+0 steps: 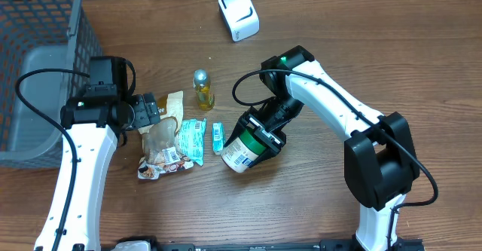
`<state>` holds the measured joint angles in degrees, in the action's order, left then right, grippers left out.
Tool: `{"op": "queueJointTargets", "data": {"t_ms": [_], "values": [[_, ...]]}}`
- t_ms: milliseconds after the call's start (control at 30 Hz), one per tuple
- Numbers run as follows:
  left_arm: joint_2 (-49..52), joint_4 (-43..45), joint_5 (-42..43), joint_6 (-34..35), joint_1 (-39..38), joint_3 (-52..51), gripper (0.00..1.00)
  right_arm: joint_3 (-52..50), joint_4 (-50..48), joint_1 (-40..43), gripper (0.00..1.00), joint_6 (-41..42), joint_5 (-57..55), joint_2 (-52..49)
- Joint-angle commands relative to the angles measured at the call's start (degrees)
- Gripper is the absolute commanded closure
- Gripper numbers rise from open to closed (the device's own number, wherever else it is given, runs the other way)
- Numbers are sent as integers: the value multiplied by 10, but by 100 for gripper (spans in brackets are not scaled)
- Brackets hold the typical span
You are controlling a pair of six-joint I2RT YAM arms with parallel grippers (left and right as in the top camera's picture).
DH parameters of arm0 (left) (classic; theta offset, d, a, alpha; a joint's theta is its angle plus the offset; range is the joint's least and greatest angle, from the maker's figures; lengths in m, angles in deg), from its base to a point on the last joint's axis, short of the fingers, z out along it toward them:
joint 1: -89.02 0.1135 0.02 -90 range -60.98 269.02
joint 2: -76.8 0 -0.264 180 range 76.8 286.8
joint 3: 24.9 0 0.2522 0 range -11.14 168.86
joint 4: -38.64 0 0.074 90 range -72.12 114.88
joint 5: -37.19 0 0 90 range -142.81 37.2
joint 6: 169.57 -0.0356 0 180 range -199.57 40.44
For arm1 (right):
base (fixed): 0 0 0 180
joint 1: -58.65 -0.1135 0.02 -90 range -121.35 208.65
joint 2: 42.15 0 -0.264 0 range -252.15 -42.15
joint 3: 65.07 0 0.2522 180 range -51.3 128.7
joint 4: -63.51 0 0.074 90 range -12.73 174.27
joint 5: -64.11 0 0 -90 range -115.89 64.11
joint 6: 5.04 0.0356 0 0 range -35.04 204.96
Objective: Scan the item barcode
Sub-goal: 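Lift the jar and tilt it with the right gripper, then carry the jar with the right gripper to the white barcode scanner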
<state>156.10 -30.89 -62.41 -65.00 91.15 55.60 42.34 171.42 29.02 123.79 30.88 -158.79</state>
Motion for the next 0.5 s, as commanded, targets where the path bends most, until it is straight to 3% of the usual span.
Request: {"op": "queueJointTargets", "data": {"t_ms": [0,467], "values": [[1,-1,2,-9,1,12,0,12,3,1,70,2,25,6],[1,-1,2,-9,1,12,0,12,2,1,69,1,-15,6]]}}
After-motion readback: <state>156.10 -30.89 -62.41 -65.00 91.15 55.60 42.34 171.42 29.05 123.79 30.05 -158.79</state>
